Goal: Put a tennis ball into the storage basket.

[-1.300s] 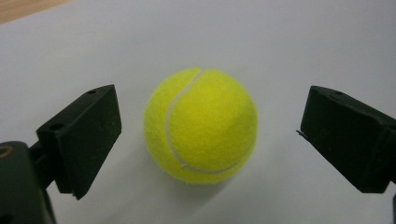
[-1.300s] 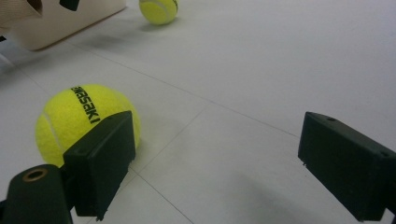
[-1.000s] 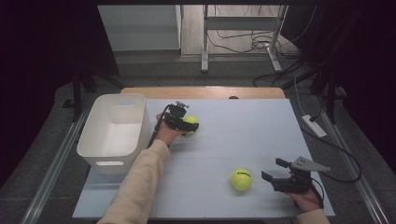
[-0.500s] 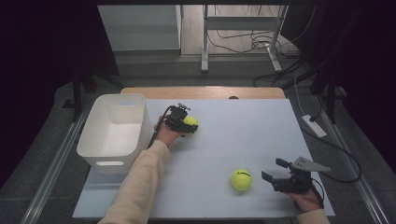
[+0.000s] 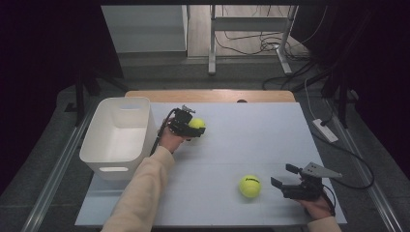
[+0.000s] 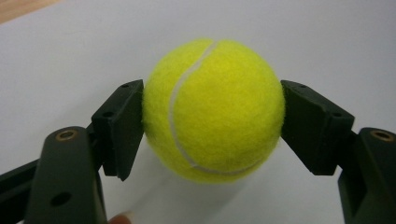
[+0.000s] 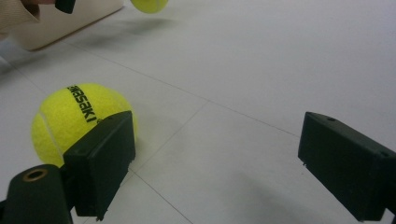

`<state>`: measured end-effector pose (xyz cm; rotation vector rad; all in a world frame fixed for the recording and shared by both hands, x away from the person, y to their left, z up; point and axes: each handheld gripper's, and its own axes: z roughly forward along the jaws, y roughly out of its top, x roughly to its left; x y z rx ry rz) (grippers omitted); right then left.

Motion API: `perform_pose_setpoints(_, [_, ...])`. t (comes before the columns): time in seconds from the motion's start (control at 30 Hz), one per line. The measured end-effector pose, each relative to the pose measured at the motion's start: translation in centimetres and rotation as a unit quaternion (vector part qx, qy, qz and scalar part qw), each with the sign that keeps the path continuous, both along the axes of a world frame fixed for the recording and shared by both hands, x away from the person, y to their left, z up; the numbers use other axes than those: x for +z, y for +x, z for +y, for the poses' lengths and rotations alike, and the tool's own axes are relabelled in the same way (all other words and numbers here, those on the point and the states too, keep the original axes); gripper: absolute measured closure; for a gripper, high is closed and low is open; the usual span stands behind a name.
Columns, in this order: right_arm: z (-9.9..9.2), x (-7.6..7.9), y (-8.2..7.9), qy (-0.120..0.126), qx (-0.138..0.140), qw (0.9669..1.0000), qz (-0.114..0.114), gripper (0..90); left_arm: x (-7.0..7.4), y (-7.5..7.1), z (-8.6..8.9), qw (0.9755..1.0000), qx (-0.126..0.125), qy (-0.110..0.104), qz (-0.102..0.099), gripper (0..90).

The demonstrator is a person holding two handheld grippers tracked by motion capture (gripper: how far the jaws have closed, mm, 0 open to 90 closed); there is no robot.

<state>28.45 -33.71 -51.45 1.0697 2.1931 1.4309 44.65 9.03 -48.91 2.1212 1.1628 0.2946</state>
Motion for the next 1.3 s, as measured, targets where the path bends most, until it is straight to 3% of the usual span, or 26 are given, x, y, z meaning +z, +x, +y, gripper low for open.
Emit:
perform_pose_setpoints(0.37, [0.0, 0.0, 0.0, 0.0, -0.001, 1.0, -0.001, 11.1, 1.4, -0.8, 0.8, 0.9997, 0.006, -0.019, -0.017, 27.6])
perform_pose_setpoints(0.77, [0.0, 0.0, 0.0, 0.001, -0.001, 1.0, -0.003, 11.1, 2.6, -1.8, 0.8, 0.999, -0.006, -0.026, -0.036, 27.5])
perform_pose_setpoints(1.3, [0.0, 0.1, -0.1, 0.004, -0.003, 1.0, -0.004, 11.1, 4.5, -3.4, 1.1, 0.9963, -0.013, -0.046, -0.071, 27.5])
